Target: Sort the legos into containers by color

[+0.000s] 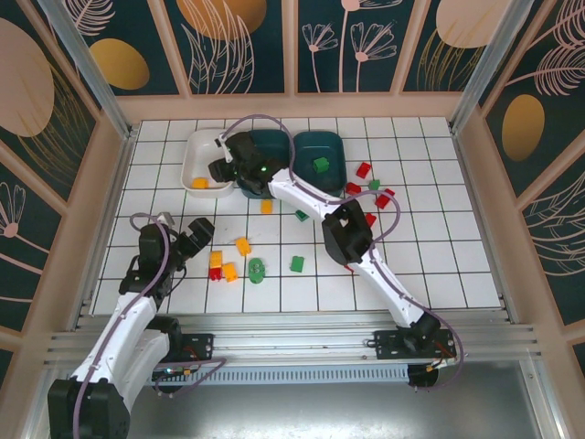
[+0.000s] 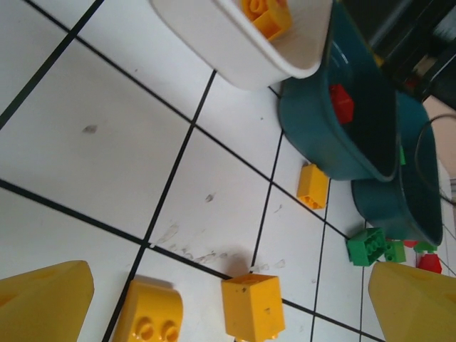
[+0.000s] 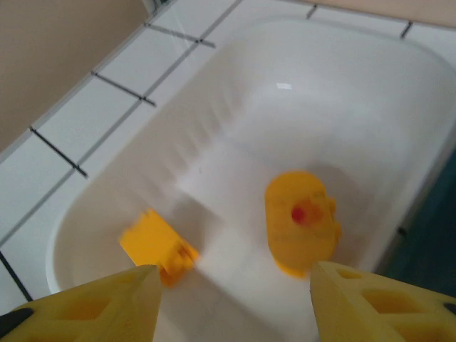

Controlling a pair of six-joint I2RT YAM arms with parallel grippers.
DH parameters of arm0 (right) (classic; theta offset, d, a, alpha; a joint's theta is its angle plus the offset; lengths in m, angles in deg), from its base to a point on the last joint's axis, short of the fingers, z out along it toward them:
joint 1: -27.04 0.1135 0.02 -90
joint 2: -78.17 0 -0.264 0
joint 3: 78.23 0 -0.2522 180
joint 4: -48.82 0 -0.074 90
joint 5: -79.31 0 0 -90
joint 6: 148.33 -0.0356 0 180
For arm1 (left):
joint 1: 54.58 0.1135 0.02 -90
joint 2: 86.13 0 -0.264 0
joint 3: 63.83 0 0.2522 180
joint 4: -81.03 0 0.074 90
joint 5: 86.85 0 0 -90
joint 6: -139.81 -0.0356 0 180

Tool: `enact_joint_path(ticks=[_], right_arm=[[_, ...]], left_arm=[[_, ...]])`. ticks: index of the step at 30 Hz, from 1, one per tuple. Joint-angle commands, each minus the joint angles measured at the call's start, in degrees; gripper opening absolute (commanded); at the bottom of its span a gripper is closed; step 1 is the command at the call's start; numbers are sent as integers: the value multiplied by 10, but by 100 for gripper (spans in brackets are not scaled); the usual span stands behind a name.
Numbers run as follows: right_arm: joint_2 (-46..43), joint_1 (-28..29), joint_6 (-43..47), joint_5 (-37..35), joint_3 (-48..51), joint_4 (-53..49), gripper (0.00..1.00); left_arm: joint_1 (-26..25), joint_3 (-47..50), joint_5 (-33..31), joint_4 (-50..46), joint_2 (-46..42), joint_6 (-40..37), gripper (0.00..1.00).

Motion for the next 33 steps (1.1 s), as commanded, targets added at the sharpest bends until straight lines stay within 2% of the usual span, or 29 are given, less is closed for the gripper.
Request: enact_joint_path(ticks=[1,5,8,14,18,23,26,33], right_arm=[[-142,8,3,-39,130,41,56],[-318,16,-20,-68,404,156,57],[-417,28,-43,-74,563,193,58],[-498,119,-79,-112,736,181,65],[-480,193,-103,-137,751,141,69],[-421,248,-99,-187,725,102,74],[-400,249,-114,-184,720,110,75],[-363,242,-131,-247,684,72,76]], left_arm=[[2,-23,16,-10,-3,-17,98],[2,-17,44,6,-6,-4,98],[2,9,83,49,-8,21,99],[1,67,114,112,-13,57,99],[1,73,116,93,-32,53,99],[1,85,118,73,-64,57,99],[1,84,118,55,-74,52,99],[1,85,113,29,-101,50,98]])
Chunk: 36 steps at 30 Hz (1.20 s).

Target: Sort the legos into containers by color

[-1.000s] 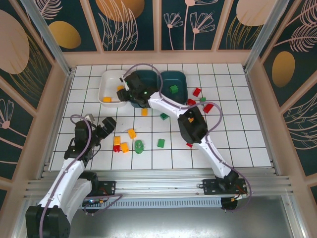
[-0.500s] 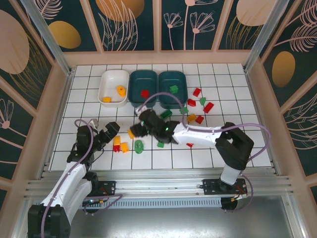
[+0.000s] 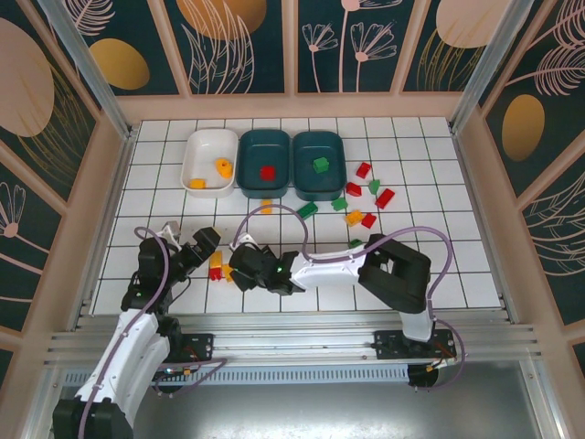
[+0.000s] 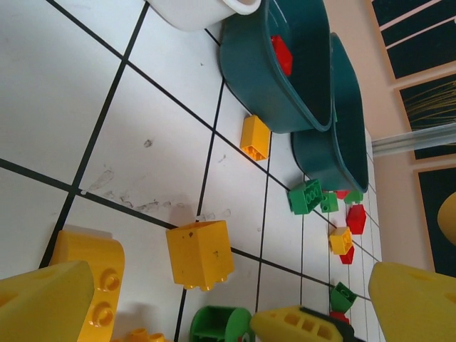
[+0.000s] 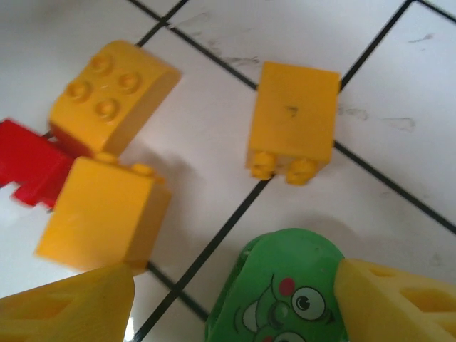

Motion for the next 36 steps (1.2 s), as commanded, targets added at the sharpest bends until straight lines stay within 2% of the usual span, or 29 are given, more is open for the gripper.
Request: enact_joint_path(ticks=[1,5,10,13,17,22,27,30,32,36], right_arm=[[25,-6,-24,-49,-18,-43,76],[18,-7,-35,-71,-8,-49,75],[10,-15,-38,-76,15,-47,69],[-2,-25,-40,-67,31,-43,58],[-19,-32,-41,-67,50,-38,33],[-76,-41,-21,-72,63,-17,27],[-139,-124,25,-67,66,17,26],[-148,-220,35,-25,59,49,27],[-127,-278,40,-17,27,51,27],[-44,-342,70,-7,-76,12,28]], left_arm=[[1,5,2,-19,-14,2,98],[1,3,2,-19,-10,-2,98],[1,2,2,-6,9,-5,99],[1,1,4,0,20,-7,98],[1,0,3,-3,21,-9,98],[1,-2,5,-3,16,-8,99],[1,11,30,34,24,12,98],[-13,11,26,47,43,11,94],[-60,-10,-10,36,75,-4,94],[-171,-69,-91,16,150,-28,93]])
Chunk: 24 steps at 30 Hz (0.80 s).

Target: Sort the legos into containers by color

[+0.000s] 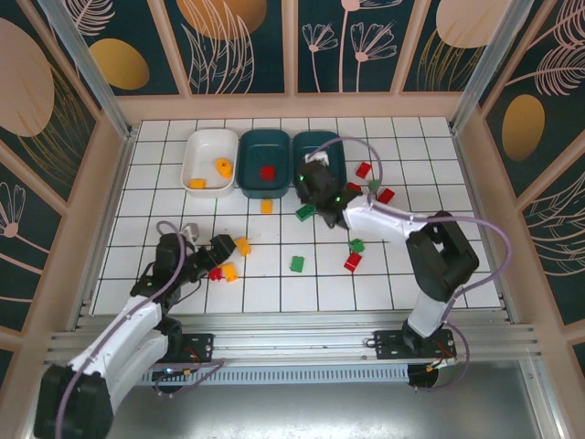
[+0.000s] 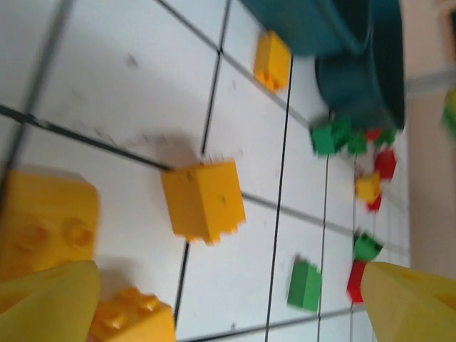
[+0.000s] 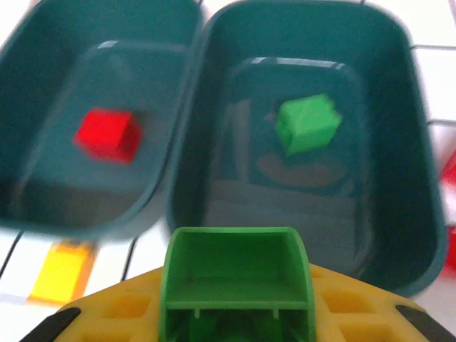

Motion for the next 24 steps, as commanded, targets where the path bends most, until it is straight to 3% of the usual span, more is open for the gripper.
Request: enact_joint_path(ticks=[1,4,8,13,16,24], right_arm=[[69,-33,32,34,-79,-20,28],[126,-72,42,62,-144,-50,33],[162,-104,42,89,-193,-63,50],[131,-105,54,79,-203,-63,64],[64,-94,53,67,-150,-39,65],[-159,-33,4,55,125,42,66]], left_arm=[[-62,-57,-62,0,48,-28,93],[-81,-79,-58,7,79,-29,94],[-85,-88,-52,14,80,-28,97],[-84,-118,-73,-23,76,-54,98],[-84,-128,-86,-35,76,-62,98],[-85,-146,-131,-57,111,-91,96]])
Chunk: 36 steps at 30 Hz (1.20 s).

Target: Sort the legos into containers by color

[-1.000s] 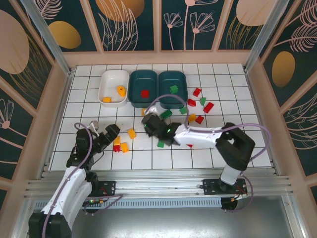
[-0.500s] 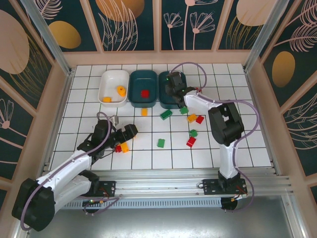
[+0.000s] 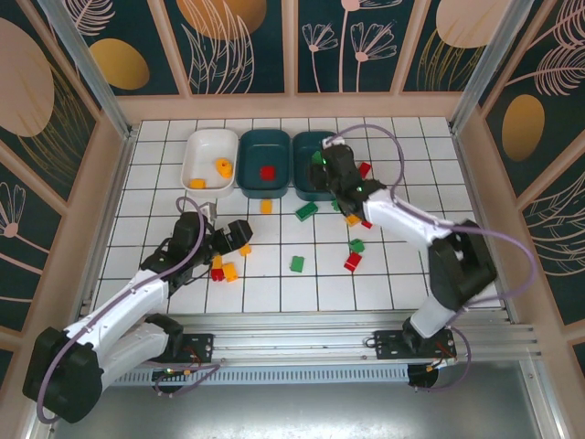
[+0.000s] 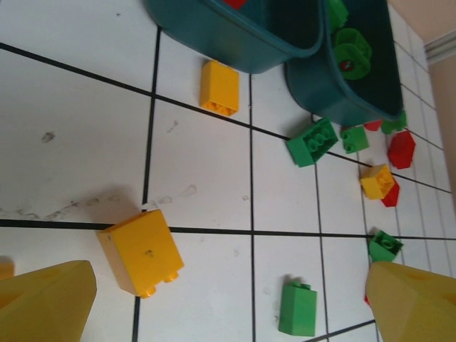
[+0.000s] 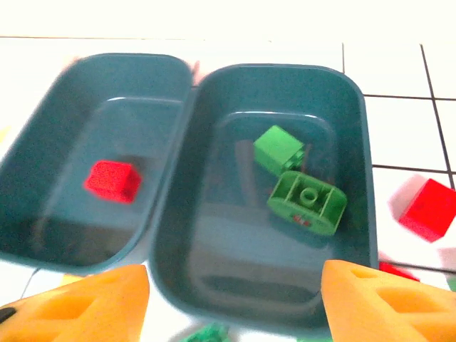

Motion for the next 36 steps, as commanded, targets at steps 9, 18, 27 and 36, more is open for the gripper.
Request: enact_joint_path(ticks=[9,18,27,36], right_arm=[[-156,28,-66,-39,263,62,65],[-189,23,-58,-49,310,109,64],[-229,10,-74,-23,353,143,64],[-237,10,-85,-12,368,160,62]], left_arm=[[-22,-55,-87,-24,116,-57,85],[-73,-114,-164,-69,266,-64,74],[-74,-153,-190,-60,352,-77,38],[-64,-307,-306,-157,291,-127,13]])
